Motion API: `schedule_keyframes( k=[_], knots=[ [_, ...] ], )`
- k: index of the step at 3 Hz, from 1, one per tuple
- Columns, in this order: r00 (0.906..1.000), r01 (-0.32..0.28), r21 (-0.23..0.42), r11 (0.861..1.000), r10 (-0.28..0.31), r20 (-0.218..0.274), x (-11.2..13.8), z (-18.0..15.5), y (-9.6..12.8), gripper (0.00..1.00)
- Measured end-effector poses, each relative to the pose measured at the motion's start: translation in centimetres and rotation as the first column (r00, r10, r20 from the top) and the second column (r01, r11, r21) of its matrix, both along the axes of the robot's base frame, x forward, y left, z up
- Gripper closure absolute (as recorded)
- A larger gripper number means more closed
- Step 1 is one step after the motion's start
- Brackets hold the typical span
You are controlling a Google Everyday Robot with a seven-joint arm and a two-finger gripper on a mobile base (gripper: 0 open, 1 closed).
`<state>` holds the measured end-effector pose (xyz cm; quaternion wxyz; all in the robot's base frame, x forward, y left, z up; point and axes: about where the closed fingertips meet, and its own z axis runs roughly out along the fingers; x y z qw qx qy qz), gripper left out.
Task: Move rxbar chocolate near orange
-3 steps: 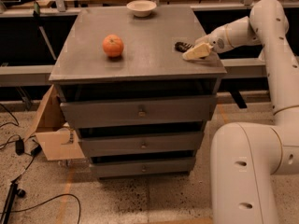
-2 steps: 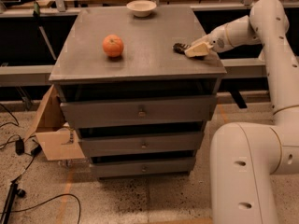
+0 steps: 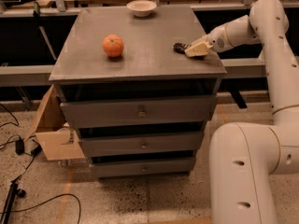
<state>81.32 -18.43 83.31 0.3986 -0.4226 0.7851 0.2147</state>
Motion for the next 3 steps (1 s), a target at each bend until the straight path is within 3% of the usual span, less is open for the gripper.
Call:
schedule_keyframes(
  k=[1,2,3],
  knots=[
    [0.9920,-0.052,0.004,0.999,0.051,0.115,-1.8,6.5,0.1,1.00],
    [0.9543,-0.135,0.008,0.991,0.128,0.270,-6.0,16.4,0.6,1.00],
    [0.9181,-0.209,-0.033,0.977,0.208,0.337,-9.5,21.6,2.2,1.00]
  ],
)
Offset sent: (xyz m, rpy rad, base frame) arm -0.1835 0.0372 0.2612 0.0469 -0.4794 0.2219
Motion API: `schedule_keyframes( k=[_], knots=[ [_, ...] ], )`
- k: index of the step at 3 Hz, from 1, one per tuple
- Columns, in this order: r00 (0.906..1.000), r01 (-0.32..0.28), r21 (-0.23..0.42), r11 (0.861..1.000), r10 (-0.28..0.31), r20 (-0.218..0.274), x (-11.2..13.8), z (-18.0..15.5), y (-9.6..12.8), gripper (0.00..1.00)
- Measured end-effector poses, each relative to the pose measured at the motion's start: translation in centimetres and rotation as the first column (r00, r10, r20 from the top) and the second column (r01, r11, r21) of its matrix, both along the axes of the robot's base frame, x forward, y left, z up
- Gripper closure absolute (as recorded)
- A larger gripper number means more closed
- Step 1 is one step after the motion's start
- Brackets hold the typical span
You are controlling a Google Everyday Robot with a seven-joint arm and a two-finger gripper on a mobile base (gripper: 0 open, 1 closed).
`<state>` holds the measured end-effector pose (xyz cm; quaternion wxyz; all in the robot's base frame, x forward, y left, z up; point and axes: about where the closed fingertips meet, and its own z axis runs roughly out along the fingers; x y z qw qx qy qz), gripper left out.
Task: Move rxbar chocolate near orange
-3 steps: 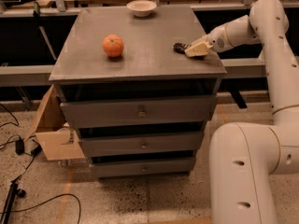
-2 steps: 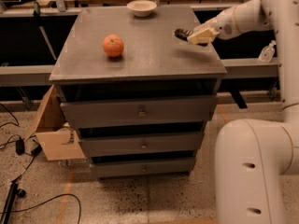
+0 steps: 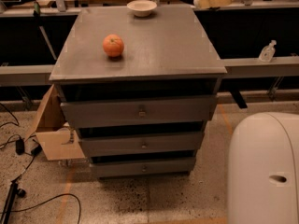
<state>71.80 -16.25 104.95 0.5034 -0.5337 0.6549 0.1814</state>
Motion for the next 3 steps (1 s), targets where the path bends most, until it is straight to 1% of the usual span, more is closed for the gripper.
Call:
schedule_keyframes(
  k=[1,2,3],
  knots=[
    [0.9999,-0.007,-0.004,1.000,0.007,0.011,-0.5,0.8,0.2,1.00],
    [0.9986,-0.033,0.013,0.999,0.034,-0.042,0.0,-0.7,2.0,1.00],
    [0.9848,-0.067,-0.006,0.998,0.065,-0.161,0.7,-5.2,4.4,1.00]
  ],
)
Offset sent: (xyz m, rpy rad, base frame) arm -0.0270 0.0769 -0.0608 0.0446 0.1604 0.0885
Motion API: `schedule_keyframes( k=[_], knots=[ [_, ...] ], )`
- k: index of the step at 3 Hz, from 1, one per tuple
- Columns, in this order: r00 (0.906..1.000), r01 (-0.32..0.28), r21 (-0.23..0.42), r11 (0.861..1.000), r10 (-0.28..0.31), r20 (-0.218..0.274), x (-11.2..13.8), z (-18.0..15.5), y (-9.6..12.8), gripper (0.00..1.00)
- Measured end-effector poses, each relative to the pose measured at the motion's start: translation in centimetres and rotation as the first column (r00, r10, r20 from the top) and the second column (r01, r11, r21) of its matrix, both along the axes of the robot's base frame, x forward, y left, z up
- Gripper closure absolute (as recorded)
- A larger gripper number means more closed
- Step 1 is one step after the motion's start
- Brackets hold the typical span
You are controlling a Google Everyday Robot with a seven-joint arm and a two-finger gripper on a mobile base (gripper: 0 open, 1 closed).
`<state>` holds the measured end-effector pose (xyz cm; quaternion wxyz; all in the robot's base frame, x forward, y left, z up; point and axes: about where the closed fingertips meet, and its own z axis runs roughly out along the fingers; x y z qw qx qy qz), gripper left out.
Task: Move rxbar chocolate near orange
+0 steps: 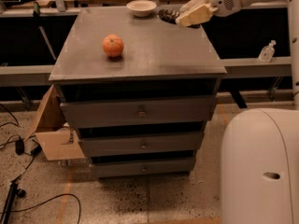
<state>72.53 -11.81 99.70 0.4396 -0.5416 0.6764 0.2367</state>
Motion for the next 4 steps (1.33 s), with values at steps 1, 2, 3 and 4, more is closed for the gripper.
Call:
schedule_keyframes(
  k=[1,2,3,4],
  knots=[
    [0.9985,0.022,-0.056,0.998,-0.025,-0.048,0.2,-2.4,1.3,1.00],
    [0.9945,0.095,-0.101,0.990,-0.090,0.054,0.0,-0.5,1.6,1.00],
    [0.9848,0.141,-0.085,0.986,-0.131,0.114,-0.2,-1.0,3.1,1.00],
    [0.9911,0.125,-0.099,0.987,-0.119,0.059,-1.0,-6.5,6.0,1.00]
  ],
)
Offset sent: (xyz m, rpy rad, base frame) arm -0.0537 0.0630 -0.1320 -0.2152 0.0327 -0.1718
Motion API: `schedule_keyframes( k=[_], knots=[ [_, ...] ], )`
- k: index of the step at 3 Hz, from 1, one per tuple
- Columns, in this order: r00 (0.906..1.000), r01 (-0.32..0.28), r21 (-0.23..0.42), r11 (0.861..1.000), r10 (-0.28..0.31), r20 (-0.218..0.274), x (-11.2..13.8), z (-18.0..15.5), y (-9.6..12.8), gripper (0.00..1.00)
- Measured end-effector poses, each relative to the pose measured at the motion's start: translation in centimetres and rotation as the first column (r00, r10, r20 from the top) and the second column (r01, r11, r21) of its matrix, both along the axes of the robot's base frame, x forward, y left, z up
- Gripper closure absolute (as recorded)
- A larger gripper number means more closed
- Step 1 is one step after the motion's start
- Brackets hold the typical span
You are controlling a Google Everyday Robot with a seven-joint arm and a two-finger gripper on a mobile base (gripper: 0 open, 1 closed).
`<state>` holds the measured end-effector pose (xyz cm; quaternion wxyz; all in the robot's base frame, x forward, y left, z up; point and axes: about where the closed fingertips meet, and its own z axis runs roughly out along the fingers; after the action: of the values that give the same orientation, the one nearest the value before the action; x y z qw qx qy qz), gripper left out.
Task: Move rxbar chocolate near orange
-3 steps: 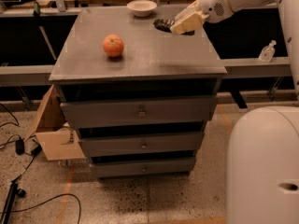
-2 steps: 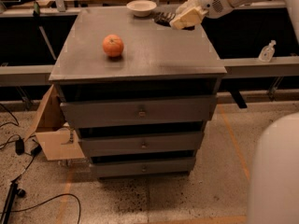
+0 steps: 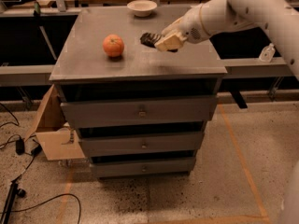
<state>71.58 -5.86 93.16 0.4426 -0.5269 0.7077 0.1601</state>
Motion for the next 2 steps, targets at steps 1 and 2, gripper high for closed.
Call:
schedule_keyframes(
  k=[1,2],
  knots=[
    [0.9989,-0.017,-0.006,1.000,0.017,-0.044,-0.4,-4.1,2.0,1.00],
    [0.9984,-0.022,0.012,1.000,0.023,-0.052,0.1,-6.4,4.2,1.00]
  ],
)
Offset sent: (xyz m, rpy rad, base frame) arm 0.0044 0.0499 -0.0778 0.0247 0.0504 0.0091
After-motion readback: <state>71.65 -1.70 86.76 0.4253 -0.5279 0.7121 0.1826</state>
